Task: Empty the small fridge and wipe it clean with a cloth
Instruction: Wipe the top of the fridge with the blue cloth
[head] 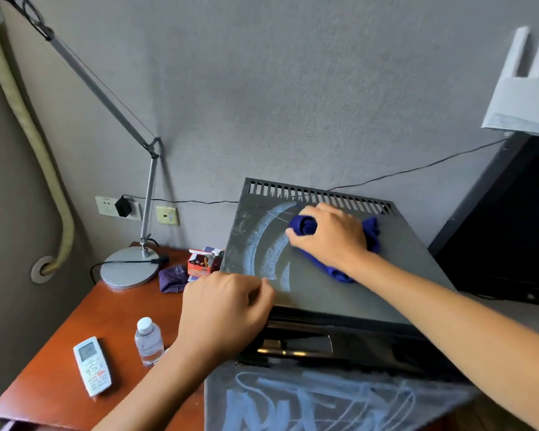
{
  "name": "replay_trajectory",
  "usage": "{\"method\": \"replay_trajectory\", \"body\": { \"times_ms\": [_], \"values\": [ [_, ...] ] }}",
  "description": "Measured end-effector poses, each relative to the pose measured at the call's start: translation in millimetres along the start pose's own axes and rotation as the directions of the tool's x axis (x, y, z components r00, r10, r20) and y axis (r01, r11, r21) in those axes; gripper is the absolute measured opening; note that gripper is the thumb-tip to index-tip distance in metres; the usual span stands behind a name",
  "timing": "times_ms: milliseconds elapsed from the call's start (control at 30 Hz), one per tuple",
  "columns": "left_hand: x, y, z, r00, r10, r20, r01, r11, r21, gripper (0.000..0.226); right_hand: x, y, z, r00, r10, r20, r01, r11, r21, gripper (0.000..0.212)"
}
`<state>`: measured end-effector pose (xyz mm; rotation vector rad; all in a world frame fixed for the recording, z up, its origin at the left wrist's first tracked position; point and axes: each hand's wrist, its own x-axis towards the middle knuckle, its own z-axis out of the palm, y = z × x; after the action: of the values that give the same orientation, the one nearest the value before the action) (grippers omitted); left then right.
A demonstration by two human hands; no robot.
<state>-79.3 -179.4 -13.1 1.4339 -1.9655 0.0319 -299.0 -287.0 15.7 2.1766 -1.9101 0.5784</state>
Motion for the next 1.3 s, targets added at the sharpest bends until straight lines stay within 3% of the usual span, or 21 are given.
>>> {"method": "replay_trajectory", "body": {
  "times_ms": [167, 333, 467, 600, 700, 800, 933, 1100, 1300],
  "values": [
    [-3, -9, -2, 0.997, 0.073, -0.013, -0.074, 0.986, -0.147, 0.05, -110, -41, -34, 0.978, -0.178, -0.108, 0.187, 0.979, 0.078, 0.036],
    [-8, -14, -2, 0.991, 0.132, 0.007, -0.13, 0.981, -0.147, 0.048, -119, -45, -36, 0.966, -0.214, -0.143, 0.227, 0.97, 0.083, 0.035],
    [-11, -13, 1, 0.992, 0.125, -0.015, -0.126, 0.979, -0.16, 0.047, -70, -38, -21, 0.993, -0.094, -0.073, 0.095, 0.995, 0.014, 0.044],
    [-13, -14, 2, 0.995, 0.097, -0.007, -0.096, 0.978, -0.187, 0.046, 28, -6, 9, 0.999, 0.04, 0.035, -0.039, 0.999, -0.018, 0.049],
    [-14, -15, 0, 0.996, 0.079, -0.039, -0.087, 0.958, -0.274, 0.045, 100, 22, 34, 0.991, 0.131, 0.036, -0.129, 0.991, -0.039, 0.049],
    [-13, -15, 0, 0.996, 0.053, -0.07, -0.077, 0.909, -0.409, 0.045, 149, 38, 53, 0.987, 0.152, 0.056, -0.149, 0.987, -0.052, 0.055],
    [-13, -15, -1, 0.996, 0.056, -0.069, -0.078, 0.926, -0.37, 0.047, 167, 43, 64, 0.985, 0.165, 0.058, -0.161, 0.984, -0.071, 0.061],
    [-11, -13, -4, 0.993, 0.121, -0.007, -0.12, 0.97, -0.212, 0.046, 126, 30, 49, 0.994, 0.105, 0.036, -0.103, 0.993, -0.05, 0.049],
    [-7, -16, -10, 0.963, 0.266, 0.052, -0.254, 0.952, -0.172, 0.043, -6, -30, 3, 0.998, -0.054, -0.013, 0.055, 0.997, 0.06, 0.044]
  ]
}}
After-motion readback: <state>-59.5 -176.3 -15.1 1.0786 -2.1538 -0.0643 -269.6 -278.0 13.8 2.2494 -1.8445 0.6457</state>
